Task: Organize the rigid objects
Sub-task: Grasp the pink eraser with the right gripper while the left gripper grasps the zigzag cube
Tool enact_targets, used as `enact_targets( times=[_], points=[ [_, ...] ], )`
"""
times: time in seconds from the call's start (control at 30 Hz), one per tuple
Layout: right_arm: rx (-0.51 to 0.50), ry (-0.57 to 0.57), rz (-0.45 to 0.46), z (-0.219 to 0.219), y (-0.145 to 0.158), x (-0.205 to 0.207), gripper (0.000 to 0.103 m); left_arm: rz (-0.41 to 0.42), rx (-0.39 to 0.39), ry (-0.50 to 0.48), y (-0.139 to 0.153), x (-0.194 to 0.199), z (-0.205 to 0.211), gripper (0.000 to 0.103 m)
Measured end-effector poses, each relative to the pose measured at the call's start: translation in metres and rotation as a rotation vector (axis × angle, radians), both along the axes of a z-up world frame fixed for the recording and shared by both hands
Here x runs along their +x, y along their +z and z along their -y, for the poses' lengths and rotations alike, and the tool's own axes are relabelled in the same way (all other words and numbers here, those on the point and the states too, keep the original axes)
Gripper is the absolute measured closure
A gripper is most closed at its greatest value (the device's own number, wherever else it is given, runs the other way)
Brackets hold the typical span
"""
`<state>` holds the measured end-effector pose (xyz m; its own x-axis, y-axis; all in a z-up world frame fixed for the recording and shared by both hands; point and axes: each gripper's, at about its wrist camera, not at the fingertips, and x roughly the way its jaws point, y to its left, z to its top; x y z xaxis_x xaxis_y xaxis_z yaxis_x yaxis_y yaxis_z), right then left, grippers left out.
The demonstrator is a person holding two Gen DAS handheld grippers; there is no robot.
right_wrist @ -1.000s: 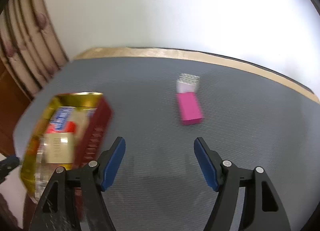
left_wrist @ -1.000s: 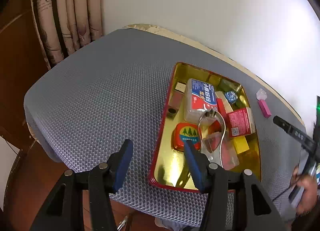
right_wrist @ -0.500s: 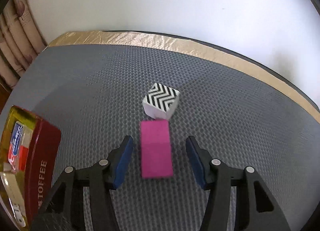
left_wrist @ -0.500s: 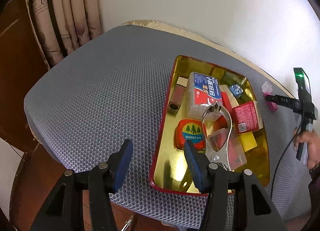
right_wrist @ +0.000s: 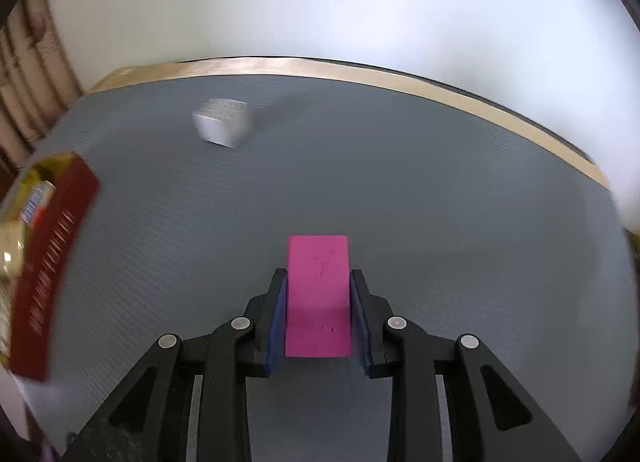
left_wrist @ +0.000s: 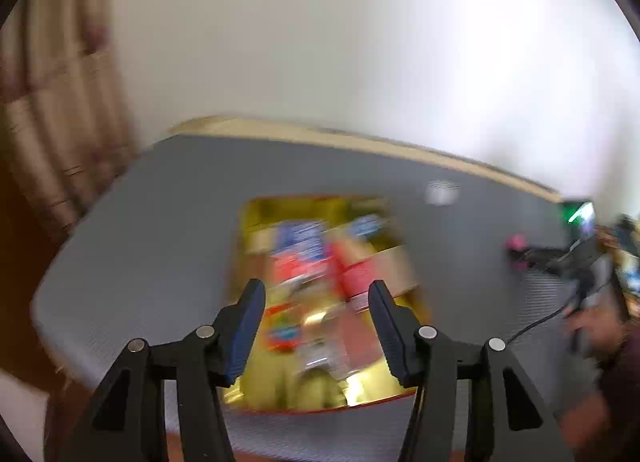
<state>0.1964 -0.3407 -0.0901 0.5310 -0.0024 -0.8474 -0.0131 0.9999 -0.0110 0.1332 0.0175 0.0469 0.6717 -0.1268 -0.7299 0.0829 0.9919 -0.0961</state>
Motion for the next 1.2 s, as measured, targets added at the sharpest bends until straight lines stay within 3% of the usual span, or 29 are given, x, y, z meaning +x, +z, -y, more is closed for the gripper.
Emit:
enact_targets(
  times=[0.13, 0.2, 0.33, 0.43, 0.6, 0.8, 1.03, 1.2],
  points=[
    [-0.027, -0.096, 0.024, 0.047, -0.007, -0.036, 0.076, -0.010, -0.010, -0.165, 0.019, 0.042, 0.052, 0.036],
    [-0.006, -0.122, 0.044, 0.060, -0.009, -0.044, 0.076, -0.034, -0.003, -0.247, 0.020, 0.067, 0.083, 0.035],
    [0.010, -0.131, 0.077, 0.062, -0.009, -0.047, 0.076, -0.074, 0.104, -0.347, 0.004, 0.126, 0.149, 0.035],
    [0.039, -0.138, 0.094, 0.066, -0.008, -0.050, 0.076, -0.128, 0.142, -0.396, -0.014, 0.166, 0.182, 0.035],
    [0.054, -0.129, 0.109, 0.074, -0.008, -0.059, 0.075, -0.240, 0.108, -0.371, -0.050, 0.228, 0.201, 0.035],
    [0.089, -0.110, 0.122, 0.076, -0.006, -0.063, 0.075, -0.343, 0.103, -0.345, -0.082, 0.270, 0.213, 0.035],
    [0.105, -0.103, 0.123, 0.079, -0.004, -0.067, 0.073, -0.419, 0.093, -0.344, -0.104, 0.294, 0.221, 0.035],
    [0.104, -0.102, 0.119, 0.079, -0.004, -0.067, 0.073, -0.427, 0.114, -0.329, -0.115, 0.301, 0.226, 0.035]
  ],
)
